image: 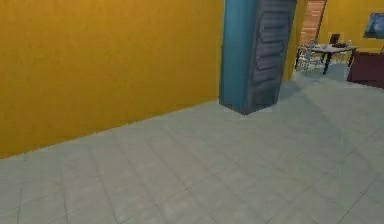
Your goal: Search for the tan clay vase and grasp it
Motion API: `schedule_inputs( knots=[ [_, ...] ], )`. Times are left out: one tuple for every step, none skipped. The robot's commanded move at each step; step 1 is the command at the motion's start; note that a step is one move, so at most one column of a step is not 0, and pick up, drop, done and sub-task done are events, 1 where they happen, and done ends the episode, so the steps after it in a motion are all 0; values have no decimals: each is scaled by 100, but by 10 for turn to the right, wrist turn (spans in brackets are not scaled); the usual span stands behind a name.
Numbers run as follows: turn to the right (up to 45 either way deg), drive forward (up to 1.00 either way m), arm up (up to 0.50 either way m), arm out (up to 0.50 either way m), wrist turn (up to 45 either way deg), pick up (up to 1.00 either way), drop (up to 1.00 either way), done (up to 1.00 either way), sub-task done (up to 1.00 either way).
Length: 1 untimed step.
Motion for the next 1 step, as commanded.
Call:
schedule_inputs(
  knots=[
    [450,0,0,0,0,0,0,0,0]
  ],
)
